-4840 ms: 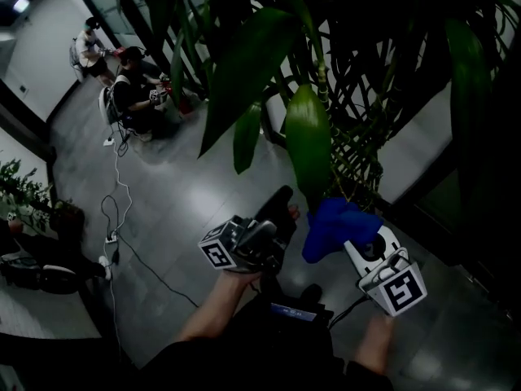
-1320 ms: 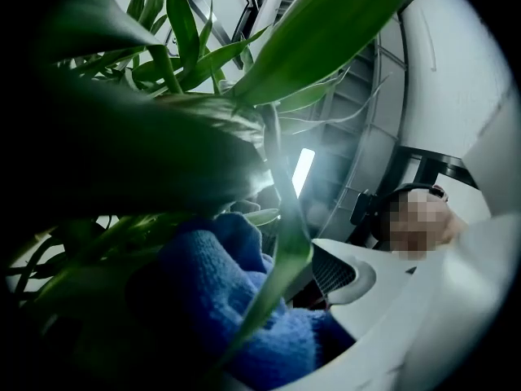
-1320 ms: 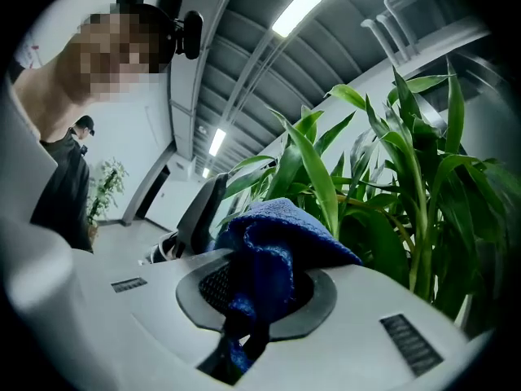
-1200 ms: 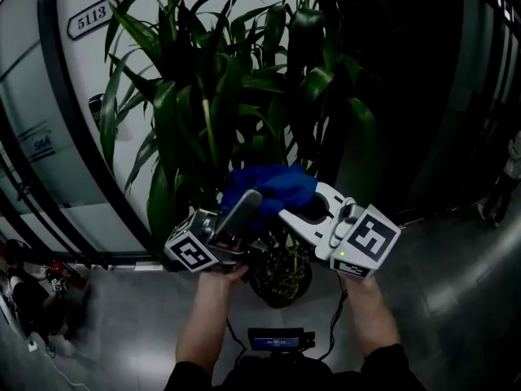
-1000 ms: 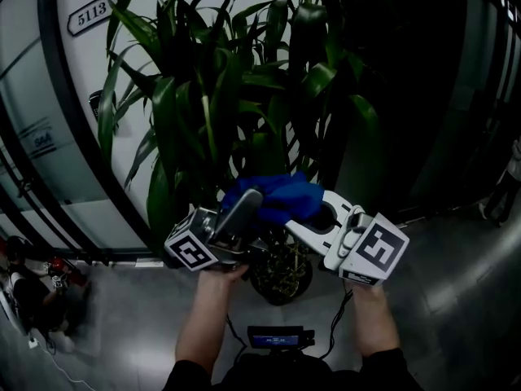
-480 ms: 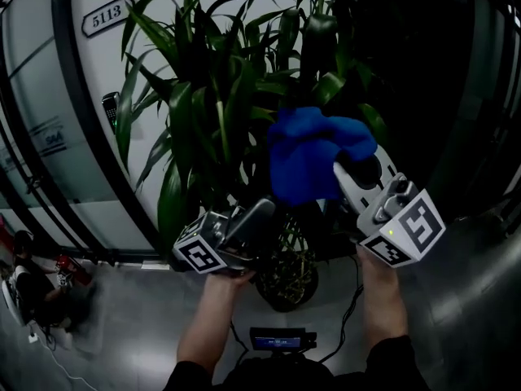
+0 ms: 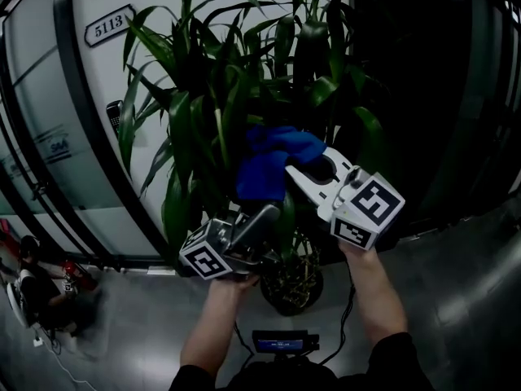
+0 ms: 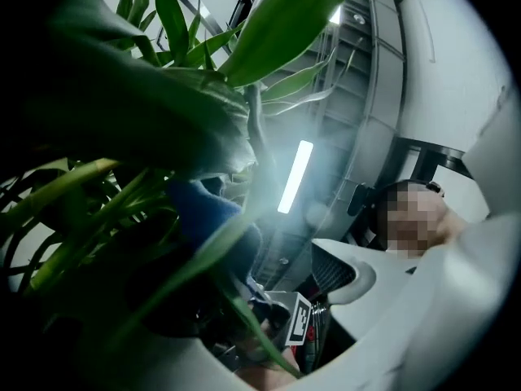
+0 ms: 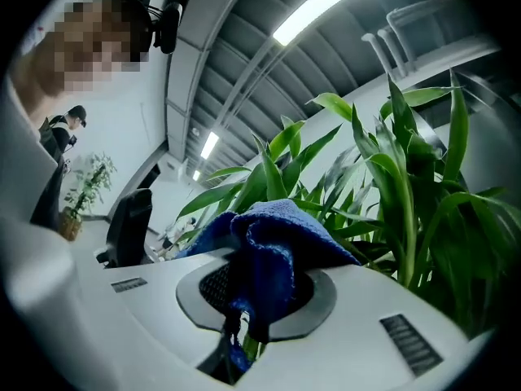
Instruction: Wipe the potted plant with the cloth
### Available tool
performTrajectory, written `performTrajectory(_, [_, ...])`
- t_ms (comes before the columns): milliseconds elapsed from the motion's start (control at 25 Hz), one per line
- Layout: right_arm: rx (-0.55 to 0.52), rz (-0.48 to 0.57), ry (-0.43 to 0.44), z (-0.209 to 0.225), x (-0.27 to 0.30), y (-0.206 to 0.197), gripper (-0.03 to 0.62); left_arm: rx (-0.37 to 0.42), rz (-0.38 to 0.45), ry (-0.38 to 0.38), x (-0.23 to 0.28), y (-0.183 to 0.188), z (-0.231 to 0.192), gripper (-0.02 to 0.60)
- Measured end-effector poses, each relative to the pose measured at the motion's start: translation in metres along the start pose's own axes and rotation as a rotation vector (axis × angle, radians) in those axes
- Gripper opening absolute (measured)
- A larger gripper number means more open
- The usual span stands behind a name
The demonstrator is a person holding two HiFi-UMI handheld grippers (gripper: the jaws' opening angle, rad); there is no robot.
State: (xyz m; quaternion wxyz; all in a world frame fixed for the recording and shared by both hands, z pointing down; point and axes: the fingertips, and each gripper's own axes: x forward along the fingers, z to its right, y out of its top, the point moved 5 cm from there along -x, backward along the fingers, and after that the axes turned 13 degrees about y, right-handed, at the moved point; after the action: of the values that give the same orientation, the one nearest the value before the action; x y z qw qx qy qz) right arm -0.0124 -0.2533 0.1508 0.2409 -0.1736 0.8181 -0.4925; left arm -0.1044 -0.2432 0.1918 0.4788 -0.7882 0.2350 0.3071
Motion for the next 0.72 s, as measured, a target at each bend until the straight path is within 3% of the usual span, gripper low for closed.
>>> performTrajectory(240, [-0.084,-0.099,0.013,-0.025,-0.01,-0.001,0.071,0.041,-0.026,0.013,-0.002,-0.004,0.002,0.42])
performTrajectory(440, [-0.152,-0.22,0.054,-0.055,-0.016,-0.01,0.071,-0.001,-0.002,0.009,-0.004,-0.005,0.0,0.423])
performTrajectory(720, [-0.1,-0.272,0.091,-0.084,-0.034,-0.038,0.071,-0.04,0.035,0.007,-0.009,-0.004,0.004,0.425])
